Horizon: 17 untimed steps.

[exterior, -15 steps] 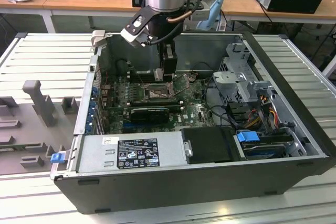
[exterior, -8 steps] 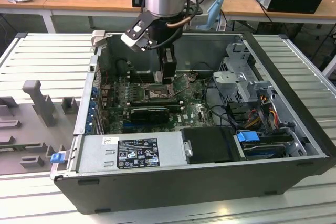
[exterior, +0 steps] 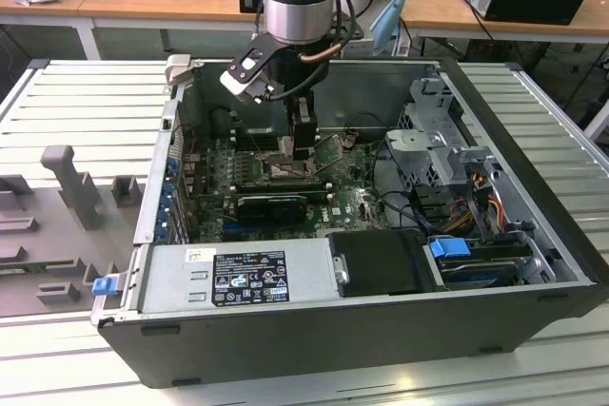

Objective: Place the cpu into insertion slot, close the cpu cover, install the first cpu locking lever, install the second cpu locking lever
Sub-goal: 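Place the cpu into insertion slot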

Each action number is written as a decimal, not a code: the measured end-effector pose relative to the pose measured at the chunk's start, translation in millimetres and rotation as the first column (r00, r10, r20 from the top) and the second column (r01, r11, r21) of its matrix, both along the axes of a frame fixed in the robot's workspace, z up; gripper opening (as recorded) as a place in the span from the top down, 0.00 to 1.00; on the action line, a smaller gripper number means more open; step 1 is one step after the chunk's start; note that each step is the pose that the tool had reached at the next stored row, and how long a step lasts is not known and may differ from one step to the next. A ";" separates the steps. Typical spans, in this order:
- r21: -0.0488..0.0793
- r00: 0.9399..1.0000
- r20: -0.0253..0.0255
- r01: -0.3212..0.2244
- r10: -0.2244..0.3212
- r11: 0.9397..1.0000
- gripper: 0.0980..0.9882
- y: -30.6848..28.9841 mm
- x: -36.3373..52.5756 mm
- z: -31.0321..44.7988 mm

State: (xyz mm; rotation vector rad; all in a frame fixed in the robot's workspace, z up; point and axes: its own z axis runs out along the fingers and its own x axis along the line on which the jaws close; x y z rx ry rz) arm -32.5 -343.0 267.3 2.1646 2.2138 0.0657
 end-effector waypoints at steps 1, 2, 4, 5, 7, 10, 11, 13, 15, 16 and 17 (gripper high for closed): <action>0.000 1.000 0.000 0.000 0.000 1.000 0.52 0.3 -0.1 -2.7; 0.000 1.000 0.000 0.000 0.000 1.000 0.52 0.5 0.0 -4.5; 0.000 1.000 0.000 0.000 0.000 1.000 0.52 1.0 -0.1 -8.6; 0.000 1.000 0.000 0.000 0.000 1.000 0.52 1.3 -0.1 -9.7; 0.001 1.000 0.000 0.000 0.000 1.000 0.52 1.8 -0.1 -11.3; 0.001 1.000 0.000 0.001 -0.001 1.000 0.52 3.7 -0.1 -13.9; 0.002 1.000 0.000 0.001 -0.001 1.000 0.52 4.7 -0.1 -14.7; 0.002 1.000 0.000 0.002 -0.002 1.000 0.52 5.9 -0.2 -17.3; 0.002 1.000 0.000 0.002 -0.002 1.000 0.52 6.9 -0.9 -22.2; 0.002 1.000 0.000 0.002 -0.002 1.000 0.52 7.2 -1.1 -23.3; 0.002 1.000 0.000 0.002 -0.002 1.000 0.52 7.6 -1.4 -24.4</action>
